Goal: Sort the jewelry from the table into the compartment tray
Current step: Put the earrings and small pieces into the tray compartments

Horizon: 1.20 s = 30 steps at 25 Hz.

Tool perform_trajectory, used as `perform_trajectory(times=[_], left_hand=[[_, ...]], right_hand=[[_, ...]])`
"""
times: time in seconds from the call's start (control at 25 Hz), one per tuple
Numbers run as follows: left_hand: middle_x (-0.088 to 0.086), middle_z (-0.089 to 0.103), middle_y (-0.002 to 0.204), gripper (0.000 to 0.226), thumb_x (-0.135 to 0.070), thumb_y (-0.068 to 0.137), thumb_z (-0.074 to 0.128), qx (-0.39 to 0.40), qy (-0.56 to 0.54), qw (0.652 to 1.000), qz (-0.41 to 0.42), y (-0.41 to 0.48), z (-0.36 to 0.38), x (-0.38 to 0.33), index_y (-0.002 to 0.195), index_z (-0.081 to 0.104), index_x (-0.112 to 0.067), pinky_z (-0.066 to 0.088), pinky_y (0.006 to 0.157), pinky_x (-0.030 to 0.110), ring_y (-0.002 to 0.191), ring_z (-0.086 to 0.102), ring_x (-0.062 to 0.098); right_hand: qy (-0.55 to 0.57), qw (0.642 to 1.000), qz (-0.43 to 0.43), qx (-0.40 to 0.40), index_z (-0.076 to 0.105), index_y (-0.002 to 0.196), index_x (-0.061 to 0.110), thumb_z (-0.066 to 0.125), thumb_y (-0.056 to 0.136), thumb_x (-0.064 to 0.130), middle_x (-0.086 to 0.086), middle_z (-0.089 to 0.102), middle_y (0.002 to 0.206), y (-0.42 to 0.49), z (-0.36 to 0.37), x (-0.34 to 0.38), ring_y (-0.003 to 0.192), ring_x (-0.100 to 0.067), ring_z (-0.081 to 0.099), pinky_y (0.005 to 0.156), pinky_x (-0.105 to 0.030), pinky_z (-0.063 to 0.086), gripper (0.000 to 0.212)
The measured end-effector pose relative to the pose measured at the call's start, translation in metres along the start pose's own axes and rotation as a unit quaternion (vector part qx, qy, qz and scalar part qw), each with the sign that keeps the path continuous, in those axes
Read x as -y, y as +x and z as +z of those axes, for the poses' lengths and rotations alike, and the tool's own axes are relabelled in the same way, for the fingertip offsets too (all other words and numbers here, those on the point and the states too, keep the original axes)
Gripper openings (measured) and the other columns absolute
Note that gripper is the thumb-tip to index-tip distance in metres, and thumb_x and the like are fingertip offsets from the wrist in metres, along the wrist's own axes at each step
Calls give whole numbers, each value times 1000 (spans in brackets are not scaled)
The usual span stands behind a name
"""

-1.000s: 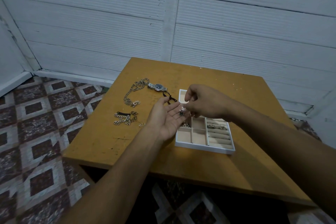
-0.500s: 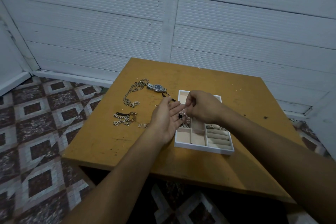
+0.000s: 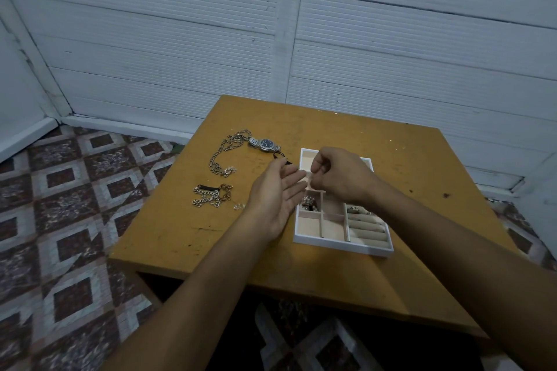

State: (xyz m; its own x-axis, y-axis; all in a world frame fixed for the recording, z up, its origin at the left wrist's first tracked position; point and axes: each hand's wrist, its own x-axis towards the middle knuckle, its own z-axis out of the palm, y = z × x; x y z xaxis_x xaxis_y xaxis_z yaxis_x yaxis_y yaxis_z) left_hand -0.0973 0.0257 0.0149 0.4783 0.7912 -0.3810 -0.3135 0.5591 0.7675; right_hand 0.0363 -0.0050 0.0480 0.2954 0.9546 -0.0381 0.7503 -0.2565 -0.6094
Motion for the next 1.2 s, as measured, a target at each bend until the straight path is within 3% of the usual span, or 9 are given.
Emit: perform_trajectory(times=[0.12,0.28,0.56,0.68,0.76,0.88,0.96,1.2], left_hand=[[12,68,112,28,-27,100,44,-28,56,997,50,-2,-12,-2,106,61,-5,52,92,35,103,65,23],[8,71,100,20,-21,98,48,-76,144,979,118,-1,-43,-13,95,64,-11,53,90,39,97,66,22],[2,70,99,21,-28,97,49,-144,260,939,173,-2,-87,-28,93,67,-18,54,82,33,97,65,18],[6,69,100,21,-30,98,49,-145,309,919,195,0,-93,-31,93,67,-19,54,81,37,90,63,16],[2,70,102,20,-30,98,48,-141,340,906,210,3,-96,-34,93,66,-22,53,76,29,85,62,9],[-9,66,105,20,-31,98,47,-136,386,883,230,8,-107,-38,95,66,-25,52,89,34,100,61,9],[-14,65,102,21,-33,98,46,-141,405,870,244,9,-116,-40,94,66,-27,51,90,36,100,60,8],[-17,64,94,21,-35,97,46,-176,446,834,275,4,-143,-49,92,66,-31,44,71,25,90,57,1]], right_hand=[[6,1000,3,10,62,84,17,69,76,9,1,64,79,0,3,2,73,-17,60,62,-27,46,14],[9,1000,-2,21,65,89,16,66,78,10,-6,69,89,3,14,8,82,-23,64,73,-33,51,13],[-42,998,-35,41,67,91,17,63,80,10,-2,67,95,18,34,22,85,-18,60,65,-25,45,13],[-72,996,-38,43,69,90,17,61,81,9,-2,67,97,26,40,24,90,-19,61,76,-31,52,15],[-87,994,-38,45,69,88,19,61,82,9,-2,68,96,30,43,25,91,-20,62,81,-35,53,14],[-135,985,-63,84,70,88,23,62,83,14,4,65,93,30,51,28,95,-20,60,88,-40,51,13],[-167,975,-82,118,69,92,27,63,85,21,7,63,95,29,60,33,100,-19,58,92,-42,47,11],[-122,981,-111,101,67,98,24,57,90,21,4,65,102,37,89,60,98,-16,57,82,-31,46,14]])
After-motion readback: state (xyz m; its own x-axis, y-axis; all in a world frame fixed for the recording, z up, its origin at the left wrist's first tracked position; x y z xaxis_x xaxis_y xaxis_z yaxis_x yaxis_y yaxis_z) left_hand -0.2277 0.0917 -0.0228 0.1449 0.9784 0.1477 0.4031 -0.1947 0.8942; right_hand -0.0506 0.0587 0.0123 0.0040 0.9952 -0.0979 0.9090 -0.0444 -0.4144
